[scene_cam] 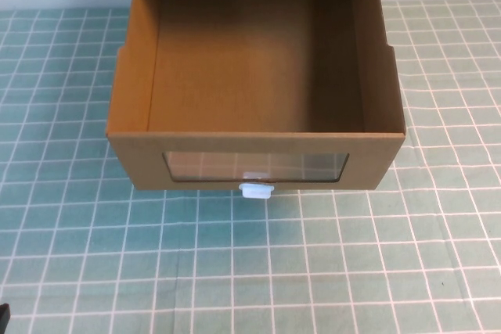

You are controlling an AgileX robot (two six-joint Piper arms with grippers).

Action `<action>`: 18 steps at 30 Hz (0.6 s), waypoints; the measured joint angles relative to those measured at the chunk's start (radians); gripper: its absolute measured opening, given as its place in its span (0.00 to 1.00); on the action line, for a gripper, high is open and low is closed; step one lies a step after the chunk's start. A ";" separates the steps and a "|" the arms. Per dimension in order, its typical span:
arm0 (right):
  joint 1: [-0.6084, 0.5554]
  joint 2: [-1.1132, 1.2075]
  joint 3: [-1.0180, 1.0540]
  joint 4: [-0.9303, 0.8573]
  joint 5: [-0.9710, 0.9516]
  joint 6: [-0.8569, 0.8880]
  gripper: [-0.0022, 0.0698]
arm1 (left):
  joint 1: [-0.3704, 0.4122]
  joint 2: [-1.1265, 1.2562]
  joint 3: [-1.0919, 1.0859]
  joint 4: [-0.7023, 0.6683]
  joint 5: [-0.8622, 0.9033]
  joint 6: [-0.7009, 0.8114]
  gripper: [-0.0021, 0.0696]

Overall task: Open the shoe box
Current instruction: 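Pull the top drawer of the cardboard box fully open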

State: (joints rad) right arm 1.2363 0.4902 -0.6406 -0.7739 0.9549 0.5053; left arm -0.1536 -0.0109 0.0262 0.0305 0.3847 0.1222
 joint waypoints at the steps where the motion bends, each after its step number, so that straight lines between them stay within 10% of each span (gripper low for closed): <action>1: -0.014 -0.004 0.000 0.002 -0.006 0.000 0.01 | 0.000 0.000 0.000 0.000 0.000 0.000 0.02; 18: -0.904 -0.076 0.000 0.540 -0.203 0.020 0.01 | 0.000 0.000 0.000 0.000 0.000 0.000 0.02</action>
State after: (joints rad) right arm 0.3327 0.4146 -0.6406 -0.2339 0.7521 0.5257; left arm -0.1536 -0.0109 0.0262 0.0305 0.3847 0.1222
